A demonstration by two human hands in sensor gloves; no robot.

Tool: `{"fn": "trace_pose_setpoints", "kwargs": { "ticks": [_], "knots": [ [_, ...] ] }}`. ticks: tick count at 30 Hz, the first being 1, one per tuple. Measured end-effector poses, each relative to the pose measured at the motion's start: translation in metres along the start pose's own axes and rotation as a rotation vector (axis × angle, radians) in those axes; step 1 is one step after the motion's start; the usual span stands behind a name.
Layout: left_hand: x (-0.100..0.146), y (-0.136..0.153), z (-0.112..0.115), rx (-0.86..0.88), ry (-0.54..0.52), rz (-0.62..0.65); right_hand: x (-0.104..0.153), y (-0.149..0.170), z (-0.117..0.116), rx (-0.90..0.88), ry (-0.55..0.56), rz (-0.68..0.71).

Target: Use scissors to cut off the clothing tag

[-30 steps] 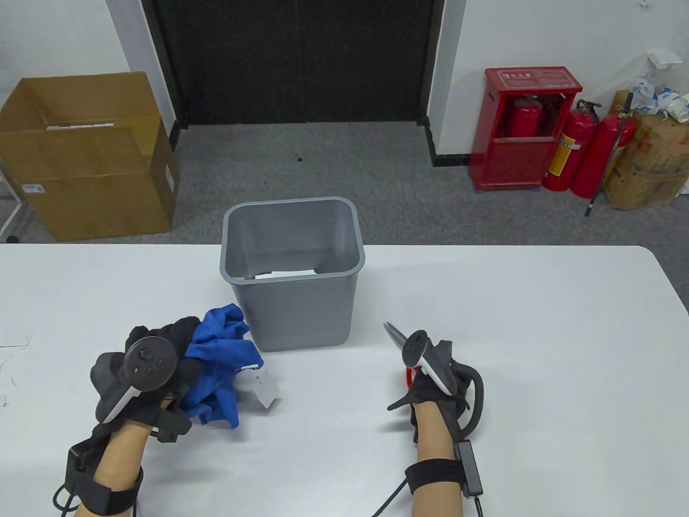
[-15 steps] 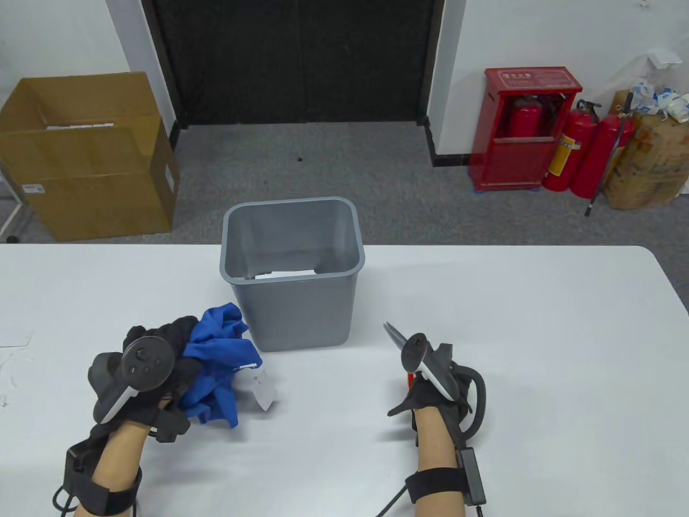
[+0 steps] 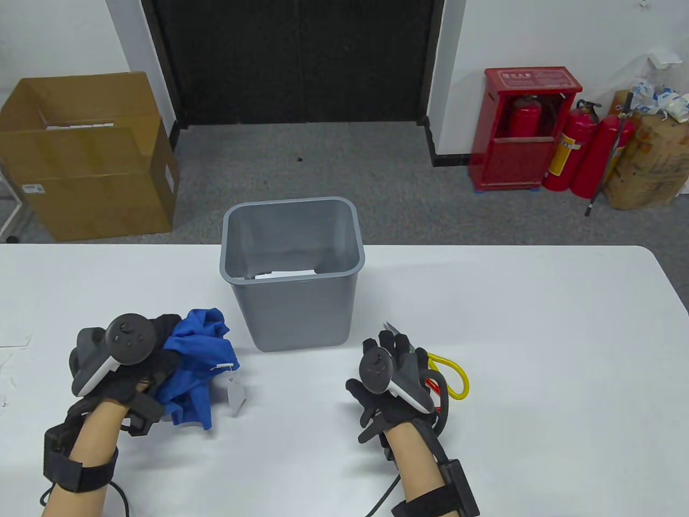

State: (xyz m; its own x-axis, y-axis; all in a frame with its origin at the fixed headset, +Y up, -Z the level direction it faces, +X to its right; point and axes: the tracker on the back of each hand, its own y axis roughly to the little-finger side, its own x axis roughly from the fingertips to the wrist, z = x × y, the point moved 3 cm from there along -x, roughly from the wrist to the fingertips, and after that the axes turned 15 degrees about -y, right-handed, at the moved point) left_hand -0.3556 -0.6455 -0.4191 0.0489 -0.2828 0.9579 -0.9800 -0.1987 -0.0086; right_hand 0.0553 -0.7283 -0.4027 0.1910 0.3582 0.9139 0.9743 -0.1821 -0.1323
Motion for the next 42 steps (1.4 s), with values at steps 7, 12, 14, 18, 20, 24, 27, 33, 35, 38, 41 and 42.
{"fn": "trace_pose_setpoints", "kwargs": {
  "ticks": [7, 12, 14, 18, 20, 24, 27, 33, 35, 38, 41, 42],
  "knots": [
    [-0.008, 0.033, 0.036, 0.059, 0.149, -0.075, 0.002, 0.0, -0.007, 0.014, -0.01, 0.01],
    [-0.006, 0.054, 0.066, 0.13, 0.28, -0.066, 0.004, 0.0, -0.008, 0.002, -0.008, 0.023],
    [-0.003, 0.057, 0.076, 0.134, 0.309, -0.049, 0.003, -0.001, -0.008, 0.001, -0.008, 0.027],
    [0.0, 0.059, 0.092, 0.111, 0.345, -0.026, 0.004, -0.002, -0.009, 0.006, -0.013, 0.033],
    [0.002, 0.06, 0.1, 0.108, 0.369, -0.029, 0.004, -0.002, -0.01, 0.006, -0.016, 0.035],
    [0.003, 0.06, 0.106, 0.091, 0.407, -0.032, 0.004, -0.002, -0.011, 0.004, -0.019, 0.039],
    [0.002, 0.057, 0.096, 0.119, 0.417, -0.034, 0.005, -0.002, -0.011, 0.002, -0.021, 0.045],
    [0.004, 0.04, 0.066, 0.05, 0.422, 0.03, 0.009, -0.004, -0.008, -0.008, -0.005, 0.057],
    [0.004, 0.032, 0.054, 0.045, 0.405, 0.046, 0.01, -0.005, -0.007, -0.01, -0.005, 0.06],
    [0.004, 0.014, 0.035, 0.042, 0.374, 0.092, 0.011, -0.006, -0.007, -0.013, -0.004, 0.064],
    [0.006, -0.012, 0.015, 0.051, 0.315, 0.16, 0.01, -0.006, -0.007, -0.015, -0.003, 0.066],
    [0.007, -0.019, 0.012, 0.054, 0.303, 0.176, 0.01, -0.006, -0.007, -0.016, -0.002, 0.066]
  ]
}}
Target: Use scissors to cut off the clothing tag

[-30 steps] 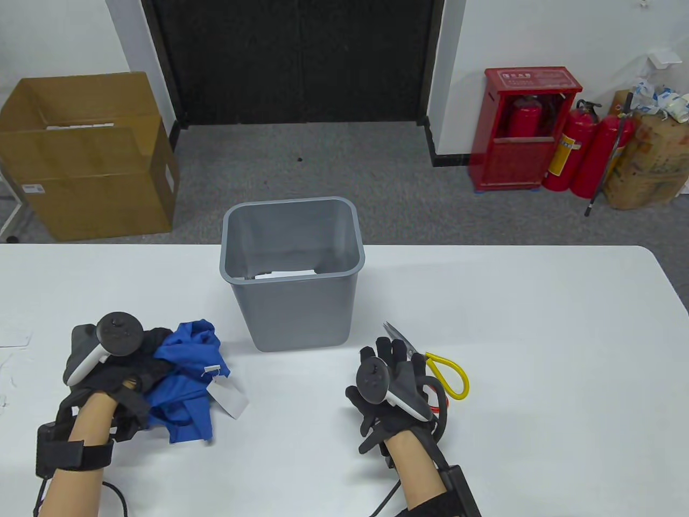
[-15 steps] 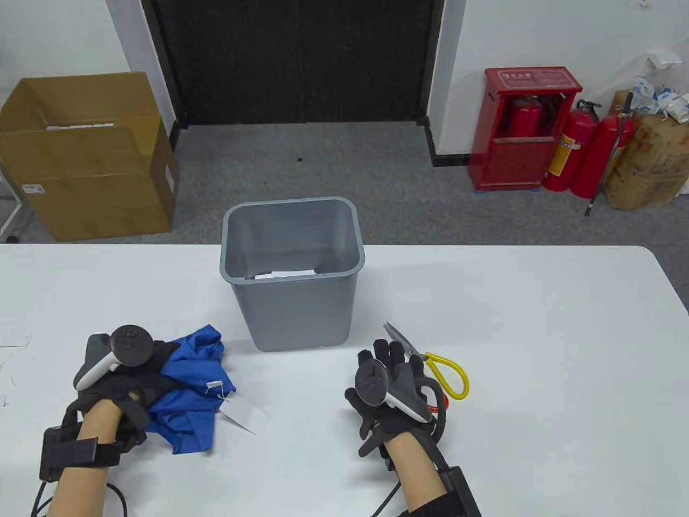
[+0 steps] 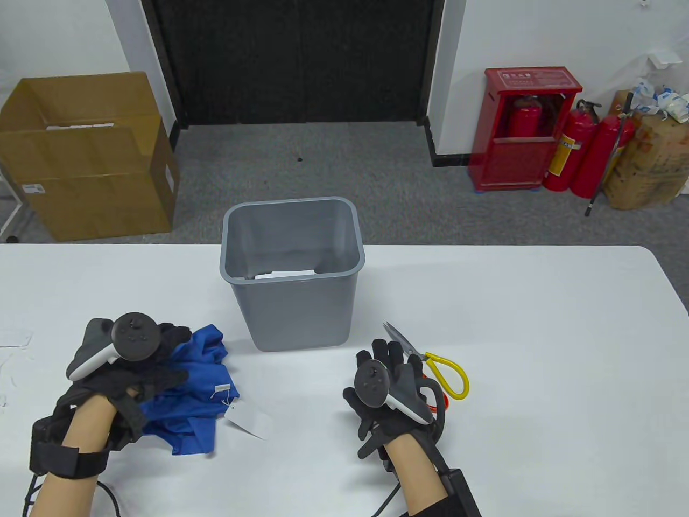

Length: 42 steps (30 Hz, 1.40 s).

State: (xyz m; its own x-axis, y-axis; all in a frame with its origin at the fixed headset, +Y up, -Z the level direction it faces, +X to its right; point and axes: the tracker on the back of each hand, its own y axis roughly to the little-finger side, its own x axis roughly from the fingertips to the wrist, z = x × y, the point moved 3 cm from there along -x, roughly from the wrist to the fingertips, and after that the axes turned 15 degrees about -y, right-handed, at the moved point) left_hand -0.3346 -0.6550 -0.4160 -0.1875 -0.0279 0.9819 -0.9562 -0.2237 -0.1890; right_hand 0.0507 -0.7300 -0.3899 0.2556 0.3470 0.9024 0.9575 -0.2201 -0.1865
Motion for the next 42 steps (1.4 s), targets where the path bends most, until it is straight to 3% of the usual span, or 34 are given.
{"fn": "trace_pose_setpoints", "kwargs": {
  "ticks": [5, 12, 20, 25, 33, 42],
  "knots": [
    [0.001, -0.053, 0.007, -0.103, 0.032, 0.133, 0.001, 0.001, 0.0, -0.006, 0.0, -0.001],
    [-0.002, -0.108, 0.066, -0.518, 0.194, 0.253, 0.002, 0.003, -0.002, -0.016, -0.011, -0.006],
    [-0.005, -0.121, 0.115, -0.729, 0.287, 0.304, 0.001, 0.003, -0.004, 0.001, -0.03, -0.01],
    [-0.007, -0.117, 0.132, -0.853, 0.312, 0.288, 0.001, 0.003, -0.005, 0.011, -0.042, -0.014],
    [-0.006, -0.123, 0.133, -0.805, 0.236, 0.368, 0.001, 0.003, -0.006, 0.012, -0.059, -0.017],
    [-0.007, -0.141, 0.105, -0.636, 0.144, 0.386, 0.002, 0.003, -0.007, 0.002, -0.077, -0.017]
  ]
}}
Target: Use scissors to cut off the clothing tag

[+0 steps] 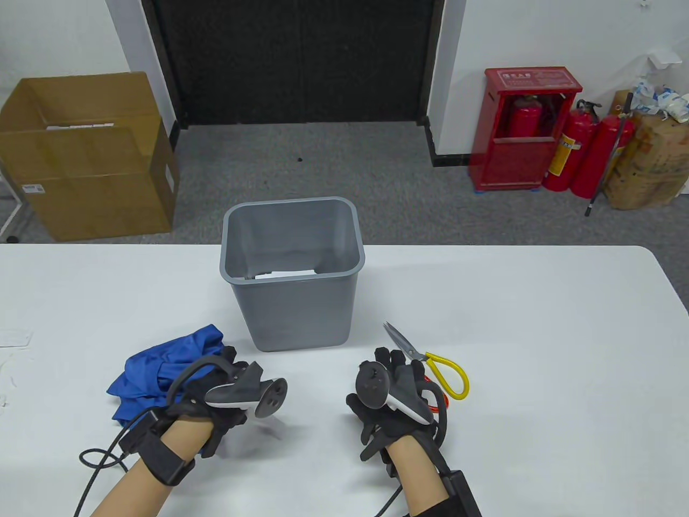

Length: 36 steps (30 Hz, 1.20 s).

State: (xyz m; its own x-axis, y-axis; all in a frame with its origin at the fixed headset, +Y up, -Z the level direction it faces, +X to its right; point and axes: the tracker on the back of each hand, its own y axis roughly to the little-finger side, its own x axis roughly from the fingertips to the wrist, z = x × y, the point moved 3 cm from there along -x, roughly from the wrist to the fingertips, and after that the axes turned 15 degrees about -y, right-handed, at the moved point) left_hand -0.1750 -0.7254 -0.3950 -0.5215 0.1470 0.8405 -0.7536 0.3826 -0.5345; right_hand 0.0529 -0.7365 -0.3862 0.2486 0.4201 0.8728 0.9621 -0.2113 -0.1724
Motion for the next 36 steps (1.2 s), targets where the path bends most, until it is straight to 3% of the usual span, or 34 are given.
{"fn": "trace_pose_setpoints", "kwargs": {
  "ticks": [9, 25, 30, 36],
  "knots": [
    [0.004, 0.033, -0.036, 0.3, -0.087, -0.08, 0.0, 0.001, 0.0, -0.008, -0.005, 0.002],
    [0.027, 0.121, -0.136, 0.726, -0.372, -0.276, -0.001, 0.003, -0.003, -0.017, -0.026, -0.005],
    [0.017, 0.147, -0.179, 0.708, -0.447, -0.364, -0.003, 0.008, -0.008, -0.032, -0.044, -0.019],
    [-0.016, 0.155, -0.206, 0.53, -0.455, -0.45, -0.002, 0.016, -0.011, -0.049, -0.047, -0.047]
  ]
}}
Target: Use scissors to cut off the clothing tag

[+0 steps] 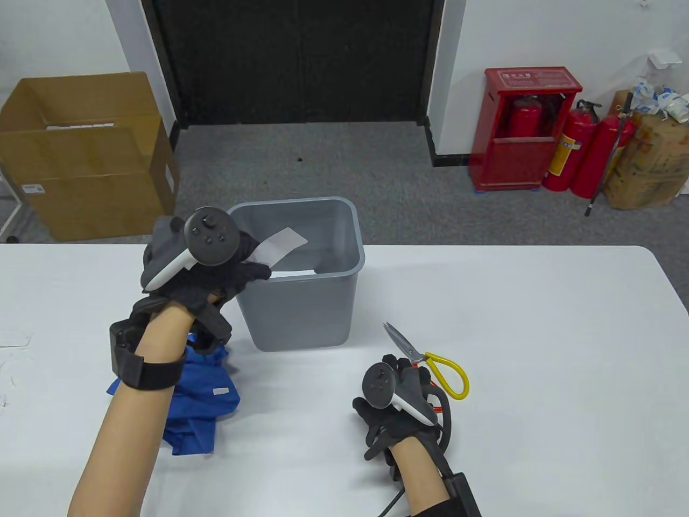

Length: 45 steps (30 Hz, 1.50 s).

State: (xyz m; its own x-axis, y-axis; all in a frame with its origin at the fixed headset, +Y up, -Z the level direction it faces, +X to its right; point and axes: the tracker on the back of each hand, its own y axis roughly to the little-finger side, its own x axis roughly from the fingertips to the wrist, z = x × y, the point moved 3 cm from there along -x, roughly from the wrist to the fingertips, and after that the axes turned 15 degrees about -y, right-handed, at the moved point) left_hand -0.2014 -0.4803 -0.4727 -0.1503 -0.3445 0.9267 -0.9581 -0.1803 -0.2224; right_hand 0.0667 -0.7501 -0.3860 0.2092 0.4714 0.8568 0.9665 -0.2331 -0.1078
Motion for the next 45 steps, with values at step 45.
{"fn": "trace_pose_setpoints", "kwargs": {
  "ticks": [45],
  "knots": [
    [0.179, 0.064, 0.064, -0.027, -0.07, -0.006, 0.014, -0.037, 0.02, -0.026, 0.178, 0.111]
  ]
}}
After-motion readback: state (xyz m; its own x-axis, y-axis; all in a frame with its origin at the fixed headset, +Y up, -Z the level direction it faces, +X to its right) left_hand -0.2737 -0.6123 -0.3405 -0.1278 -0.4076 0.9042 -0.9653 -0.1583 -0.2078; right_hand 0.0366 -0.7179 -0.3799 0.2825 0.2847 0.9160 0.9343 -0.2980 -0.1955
